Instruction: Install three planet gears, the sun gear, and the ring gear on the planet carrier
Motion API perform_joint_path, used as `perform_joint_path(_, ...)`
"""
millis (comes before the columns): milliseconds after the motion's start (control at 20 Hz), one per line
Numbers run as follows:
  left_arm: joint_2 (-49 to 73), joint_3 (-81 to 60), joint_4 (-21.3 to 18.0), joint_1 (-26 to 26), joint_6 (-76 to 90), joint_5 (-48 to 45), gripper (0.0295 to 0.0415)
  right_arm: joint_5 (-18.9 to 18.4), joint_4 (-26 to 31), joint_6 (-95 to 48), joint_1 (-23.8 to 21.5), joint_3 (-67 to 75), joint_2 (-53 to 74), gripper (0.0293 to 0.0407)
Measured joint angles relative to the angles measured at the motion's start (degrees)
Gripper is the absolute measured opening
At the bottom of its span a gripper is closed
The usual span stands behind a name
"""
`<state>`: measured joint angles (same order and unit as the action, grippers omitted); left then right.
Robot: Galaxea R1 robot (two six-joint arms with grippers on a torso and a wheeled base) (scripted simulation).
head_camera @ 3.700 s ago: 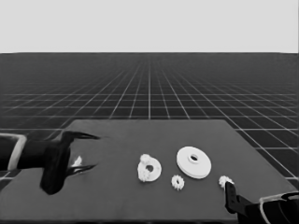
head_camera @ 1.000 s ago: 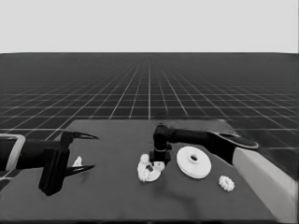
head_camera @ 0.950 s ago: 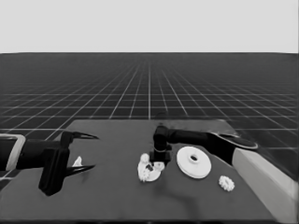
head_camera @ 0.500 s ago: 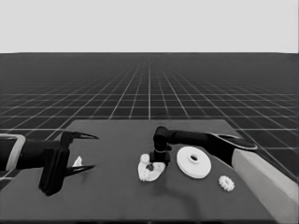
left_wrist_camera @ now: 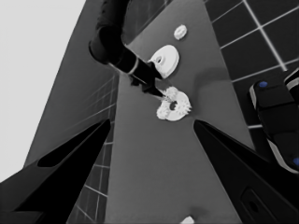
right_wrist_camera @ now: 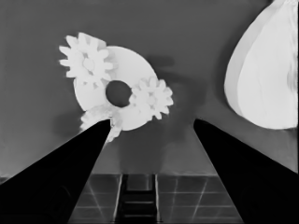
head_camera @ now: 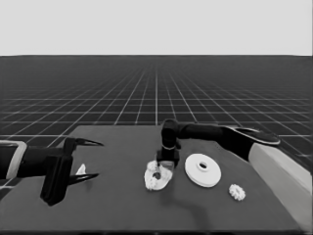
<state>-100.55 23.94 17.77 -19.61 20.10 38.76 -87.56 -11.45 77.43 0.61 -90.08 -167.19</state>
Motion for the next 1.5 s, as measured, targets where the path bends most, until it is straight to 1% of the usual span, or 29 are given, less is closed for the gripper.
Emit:
perform_joint_path(300, 0.0, 0.0, 0.0, 0.0, 0.0, 0.0, 0.0385, -0.2, 1.1, 0.2, -1.0, 0.2, 0.1, 0.0385)
perform_joint_path(350, 0.0, 0.0, 0.0, 0.0, 0.0, 0.0, 0.0385, -0.4, 0.7, 2.4, -0.8, 24.4, 15.6, 0.0385)
perform_joint_path(400, 0.0, 0.0, 0.0, 0.0, 0.0, 0.0, 0.0385, 0.5, 0.7, -3.1, -0.6, 34.0, 34.0, 0.0385)
perform_joint_path(450, 0.0, 0.0, 0.0, 0.0, 0.0, 0.0, 0.0385, 2.0, 1.1, -11.6, -0.6, 34.0, 44.3, 0.0385)
perform_joint_path(500, 0.0, 0.0, 0.0, 0.0, 0.0, 0.0, 0.0385, 3.1, 1.6, -17.9, -0.6, 31.7, 49.3, 0.0385)
perform_joint_path(550, 0.0, 0.0, 0.0, 0.0, 0.0, 0.0, 0.0385, 3.8, 2.0, -21.8, -0.6, 29.7, 51.6, 0.0385)
perform_joint_path(650, 0.0, 0.0, 0.0, 0.0, 0.0, 0.0, 0.0385, 4.3, 2.5, -25.5, -0.6, 27.4, 53.2, 0.0385)
perform_joint_path(800, 0.0, 0.0, 0.0, 0.0, 0.0, 0.0, 0.0385, 4.6, 2.7, -27.1, -0.6, 26.4, 53.7, 0.0385)
perform_joint_path(850, 0.0, 0.0, 0.0, 0.0, 0.0, 0.0, 0.0385, 8.4, -1.8, -27.5, 5.0, 24.5, 52.7, 0.0385)
perform_joint_path(900, 0.0, 0.0, 0.0, 0.0, 0.0, 0.0, 0.0385, 10.8, -4.2, -27.7, 8.6, 22.6, 51.6, 0.0385)
perform_joint_path(950, 0.0, 0.0, 0.0, 0.0, 0.0, 0.0, 0.0385, 12.2, -5.5, -28.0, 10.6, 21.2, 50.8, 0.0385)
perform_joint_path(1050, 0.0, 0.0, 0.0, 0.0, 0.0, 0.0, 0.0385, 13.5, -6.6, -28.2, 12.2, 19.8, 50.0, 0.0385)
perform_joint_path(1300, 0.0, 0.0, 0.0, 0.0, 0.0, 0.0, 0.0385, 14.1, -7.2, -28.3, 13.0, 19.0, 49.6, 0.0385)
perform_joint_path(1400, 0.0, 0.0, 0.0, 0.0, 0.0, 0.0, 0.0385, 14.1, -7.2, -28.3, 13.0, 19.0, 49.5, 0.0314)
perform_joint_path(1450, 0.0, 0.0, 0.0, 0.0, 0.0, 0.0, 0.0385, 14.1, -7.2, -28.3, 13.0, 19.0, 49.5, 0.0309)
perform_joint_path(1500, 0.0, 0.0, 0.0, 0.0, 0.0, 0.0, 0.0385, 14.2, -7.2, -28.3, 13.0, 19.0, 49.5, 0.031)
